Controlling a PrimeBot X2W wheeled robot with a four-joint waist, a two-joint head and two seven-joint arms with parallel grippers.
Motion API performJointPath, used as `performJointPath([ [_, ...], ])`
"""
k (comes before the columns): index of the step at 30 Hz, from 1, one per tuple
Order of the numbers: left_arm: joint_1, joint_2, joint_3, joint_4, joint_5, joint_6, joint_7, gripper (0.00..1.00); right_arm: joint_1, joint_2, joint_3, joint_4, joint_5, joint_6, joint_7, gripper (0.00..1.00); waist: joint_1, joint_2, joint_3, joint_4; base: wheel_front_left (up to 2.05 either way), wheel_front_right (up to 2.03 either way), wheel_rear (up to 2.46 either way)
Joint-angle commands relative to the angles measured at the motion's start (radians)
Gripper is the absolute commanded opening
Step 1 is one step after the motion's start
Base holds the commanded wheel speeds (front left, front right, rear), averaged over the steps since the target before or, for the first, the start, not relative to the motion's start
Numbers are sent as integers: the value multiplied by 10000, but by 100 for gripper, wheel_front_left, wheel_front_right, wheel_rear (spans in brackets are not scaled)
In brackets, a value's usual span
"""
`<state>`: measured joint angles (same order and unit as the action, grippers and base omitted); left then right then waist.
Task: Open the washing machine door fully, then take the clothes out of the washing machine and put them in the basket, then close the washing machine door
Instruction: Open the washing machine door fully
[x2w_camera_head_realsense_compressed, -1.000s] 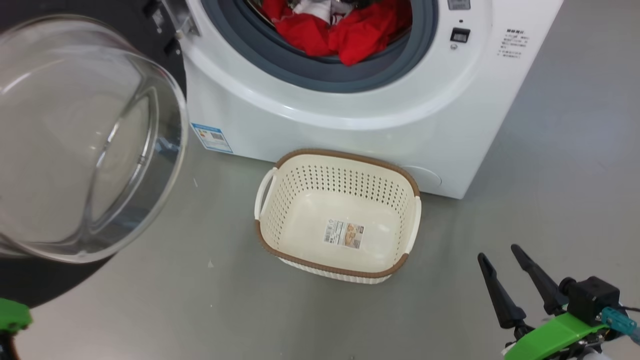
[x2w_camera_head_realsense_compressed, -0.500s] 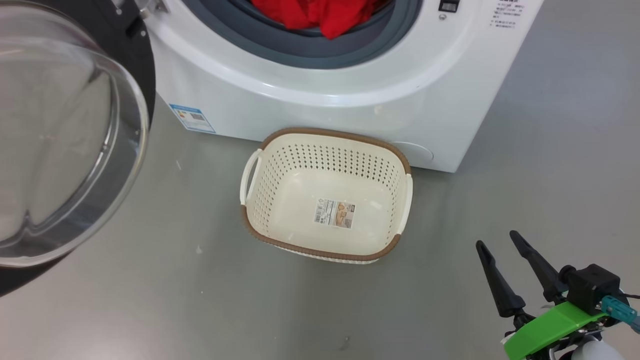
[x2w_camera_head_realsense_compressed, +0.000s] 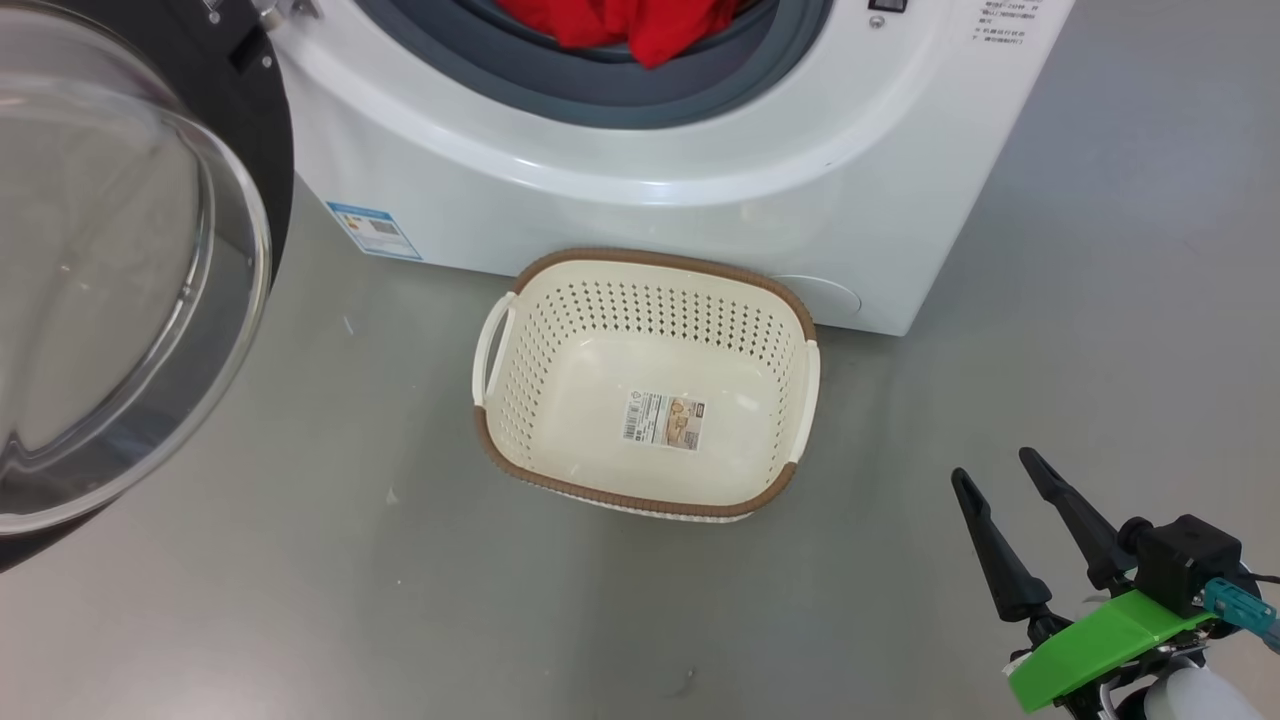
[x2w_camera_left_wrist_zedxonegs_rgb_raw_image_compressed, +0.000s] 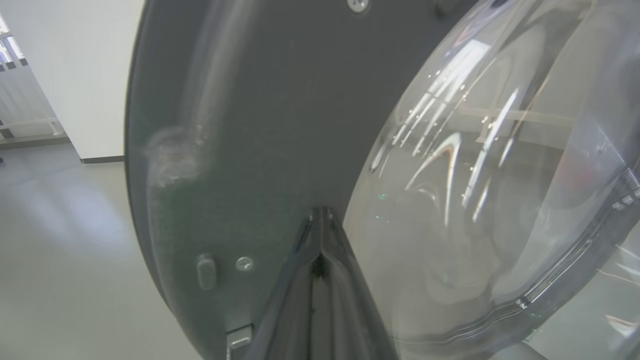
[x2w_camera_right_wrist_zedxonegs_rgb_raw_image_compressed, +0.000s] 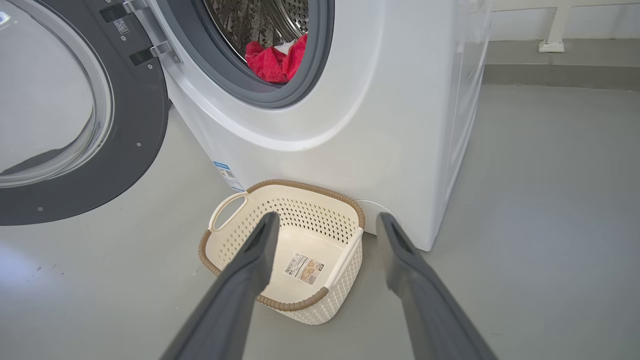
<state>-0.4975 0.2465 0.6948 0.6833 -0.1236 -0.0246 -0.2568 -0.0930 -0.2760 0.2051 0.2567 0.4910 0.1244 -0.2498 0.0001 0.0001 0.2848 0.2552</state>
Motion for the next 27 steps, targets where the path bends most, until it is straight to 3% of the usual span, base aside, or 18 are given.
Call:
performJointPath([
  [1, -121, 738, 293, -141, 92, -98, -49, 0, -128, -98, 194, -183, -1, 63, -120, 100, 0, -1, -64, 23, 0, 0, 0],
  [9, 353, 350, 229, -200, 402, -464, -49, 0, 25, 14, 238, -108, -20, 63, -120, 100, 0, -1, -609, 94, 0, 0, 0],
  [24, 1796, -898, -464, -1648, 390, -1016, -49, 0, 332, 164, 281, -13, -12, 63, -120, 100, 0, -1, -1584, 163, 0, 0, 0],
  [27, 2220, -1169, -757, -2146, 229, -1047, -49, 25, 361, 242, 273, -9, -31, 63, -120, 100, 0, -1, -1754, 55, 0, 0, 0],
])
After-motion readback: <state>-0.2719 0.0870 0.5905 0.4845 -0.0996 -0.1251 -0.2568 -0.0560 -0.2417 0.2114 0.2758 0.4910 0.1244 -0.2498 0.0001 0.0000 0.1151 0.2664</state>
